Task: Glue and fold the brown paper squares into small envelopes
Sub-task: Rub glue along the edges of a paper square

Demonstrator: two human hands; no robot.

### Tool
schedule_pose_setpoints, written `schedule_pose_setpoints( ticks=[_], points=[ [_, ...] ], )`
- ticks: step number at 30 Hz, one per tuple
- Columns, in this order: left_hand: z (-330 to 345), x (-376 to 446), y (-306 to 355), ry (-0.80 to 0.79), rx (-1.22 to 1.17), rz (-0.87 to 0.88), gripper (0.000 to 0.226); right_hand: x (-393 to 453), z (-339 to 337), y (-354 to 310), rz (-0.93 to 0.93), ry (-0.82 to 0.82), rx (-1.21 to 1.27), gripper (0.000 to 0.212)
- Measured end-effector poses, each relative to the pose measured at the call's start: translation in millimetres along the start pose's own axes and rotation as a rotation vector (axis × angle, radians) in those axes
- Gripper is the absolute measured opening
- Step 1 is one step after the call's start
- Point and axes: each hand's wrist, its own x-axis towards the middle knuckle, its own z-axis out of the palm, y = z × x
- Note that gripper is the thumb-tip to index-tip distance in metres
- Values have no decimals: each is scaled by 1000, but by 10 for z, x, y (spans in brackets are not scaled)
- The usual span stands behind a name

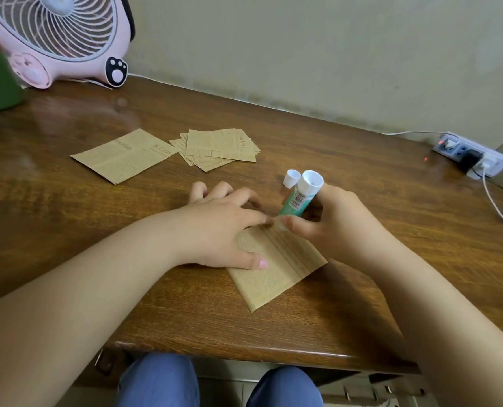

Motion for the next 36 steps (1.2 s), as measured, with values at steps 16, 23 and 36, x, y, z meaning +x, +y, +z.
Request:
schedule_pose_setpoints(
  ticks=[16, 23, 36],
  points=[
    [17, 25, -60, -52, -36, -23, 72, -109, 54, 5, -58, -71, -23, 13],
    [27, 26, -79, -49, -77, -18, 70, -425, -120, 101, -62, -180, -74, 20],
    [91, 25, -109, -18, -121, -11, 73, -17, 164, -159, -81, -61, -17, 12]
  ],
)
